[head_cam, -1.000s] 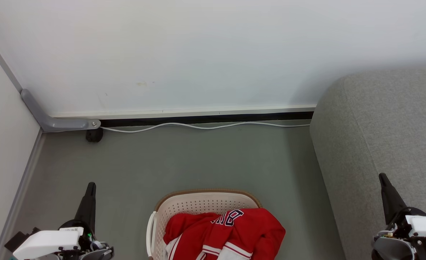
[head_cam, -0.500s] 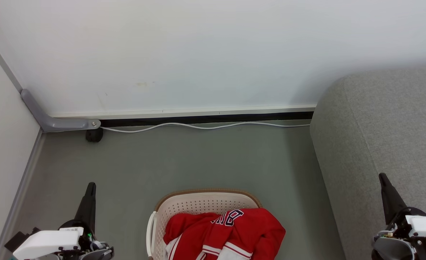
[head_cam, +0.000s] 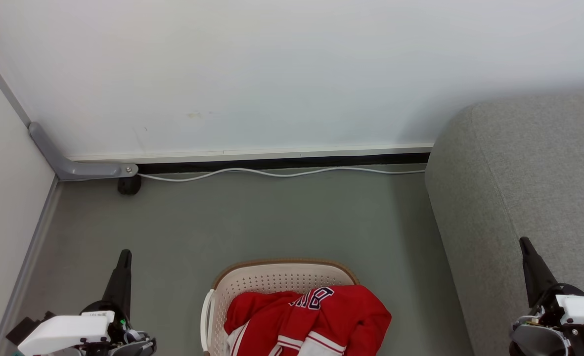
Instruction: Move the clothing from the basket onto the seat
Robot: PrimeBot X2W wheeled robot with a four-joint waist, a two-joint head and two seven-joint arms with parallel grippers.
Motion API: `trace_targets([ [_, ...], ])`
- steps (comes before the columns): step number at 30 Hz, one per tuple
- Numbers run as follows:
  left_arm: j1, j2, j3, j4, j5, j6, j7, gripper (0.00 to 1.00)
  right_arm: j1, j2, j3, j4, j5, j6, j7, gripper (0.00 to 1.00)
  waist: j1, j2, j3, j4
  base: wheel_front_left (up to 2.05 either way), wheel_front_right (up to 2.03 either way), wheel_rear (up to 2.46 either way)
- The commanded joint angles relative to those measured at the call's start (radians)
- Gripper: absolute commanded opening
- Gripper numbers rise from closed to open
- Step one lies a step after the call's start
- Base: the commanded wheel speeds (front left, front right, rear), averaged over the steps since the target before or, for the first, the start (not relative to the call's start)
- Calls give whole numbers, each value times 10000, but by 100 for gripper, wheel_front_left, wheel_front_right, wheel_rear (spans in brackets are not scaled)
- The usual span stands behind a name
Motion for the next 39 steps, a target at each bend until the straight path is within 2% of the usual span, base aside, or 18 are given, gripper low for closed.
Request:
trace_targets([
  [1, -581, 177, 323, -291, -39, -75, 60, 0, -165, -98, 173, -309, 116, 16, 75, 0, 0, 0, 0, 0, 0, 0, 0],
  [19, -581, 177, 323, -291, -40, -75, 60, 0, -165, -98, 173, -309, 116, 16, 75, 0, 0, 0, 0, 0, 0, 0, 0],
  [20, 17, -9, -3, 34, 2, 2, -5, 100, 1, 3, 5, 38, -4, 0, -2, 100, 0, 0, 0, 0, 0, 0, 0],
  [26, 174, -170, -50, 431, 19, 10, -75, 100, 128, 113, 83, 392, -23, 0, -6, 100, 3, 0, 32, -1, 0, 0, 0],
  [30, 36, -159, -103, 488, 33, 7, -177, 100, 5, 75, 130, 409, -58, 1, -23, 100, 23, 0, 5, -2, 0, 0, 0],
  [34, -93, -143, -159, 541, 63, 4, -283, 100, -114, 24, 208, 420, -120, 1, -67, 100, 3, 0, 31, -5, 0, 0, 0],
  [39, -268, -92, -281, 607, 186, 1, -445, 100, -281, -81, 373, 416, -234, 2, -170, 100, 1, 0, 56, -6, 0, 0, 0],
])
